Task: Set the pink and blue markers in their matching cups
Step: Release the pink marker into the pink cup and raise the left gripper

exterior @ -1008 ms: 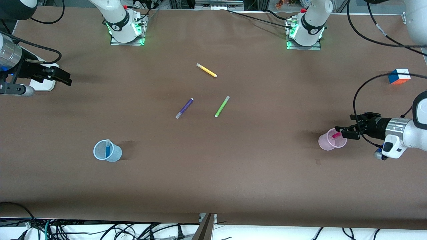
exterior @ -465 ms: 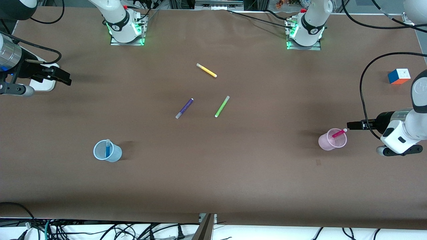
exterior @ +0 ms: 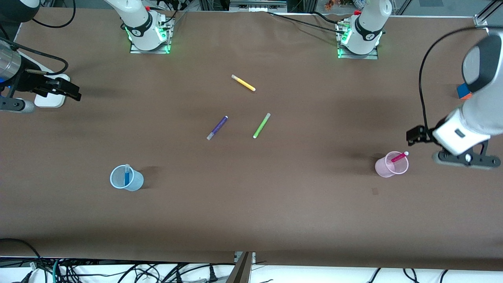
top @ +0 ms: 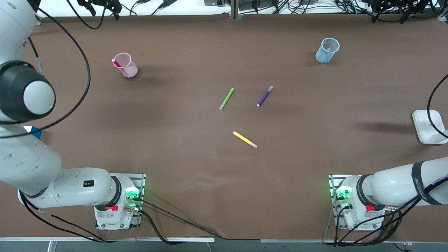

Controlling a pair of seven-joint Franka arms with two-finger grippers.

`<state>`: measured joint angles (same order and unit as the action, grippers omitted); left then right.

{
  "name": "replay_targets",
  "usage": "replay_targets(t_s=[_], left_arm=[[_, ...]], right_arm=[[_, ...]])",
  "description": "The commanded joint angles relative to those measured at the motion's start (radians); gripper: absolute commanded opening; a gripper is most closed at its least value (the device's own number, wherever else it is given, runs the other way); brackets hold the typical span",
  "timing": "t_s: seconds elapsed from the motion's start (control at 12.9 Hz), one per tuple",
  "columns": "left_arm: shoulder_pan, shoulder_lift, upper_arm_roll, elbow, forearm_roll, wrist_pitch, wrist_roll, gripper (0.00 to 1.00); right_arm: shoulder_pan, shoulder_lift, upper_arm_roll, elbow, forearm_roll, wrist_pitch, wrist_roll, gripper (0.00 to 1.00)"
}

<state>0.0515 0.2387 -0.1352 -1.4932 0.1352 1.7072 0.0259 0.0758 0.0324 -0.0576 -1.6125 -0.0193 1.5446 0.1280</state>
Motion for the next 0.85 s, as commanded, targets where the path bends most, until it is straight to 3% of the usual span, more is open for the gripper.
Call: replay_targets(t_s=[0.0,0.16,0.62,0.78], left_arm=[[-0.055,-0.169,0.091,-0.169,-0.052,0.045,0.038,1.00],[-0.084,-0.264,0.094,-0.252,-0.052,0.046,0.011,1.00],[-0.058,-0.269,0.092,-0.256,-0.106,0.035,-0.014,1.00],[-0.058,-0.269,0.092,-0.254,-0.106,0.032,-0.011,1.00]], right_arm=[[0.001,0.001,0.001,0.020,-0.019,-0.020,-0.007,1.00],[-0.002,0.003,-0.002,0.017,-0.008,-0.020,-0.059,1.00],[0.009,0.006,0.010,0.028,-0.007,-0.020,-0.045,1.00],[0.021,0.009,0.012,0.051,-0.014,-0.014,0.051,1.00]])
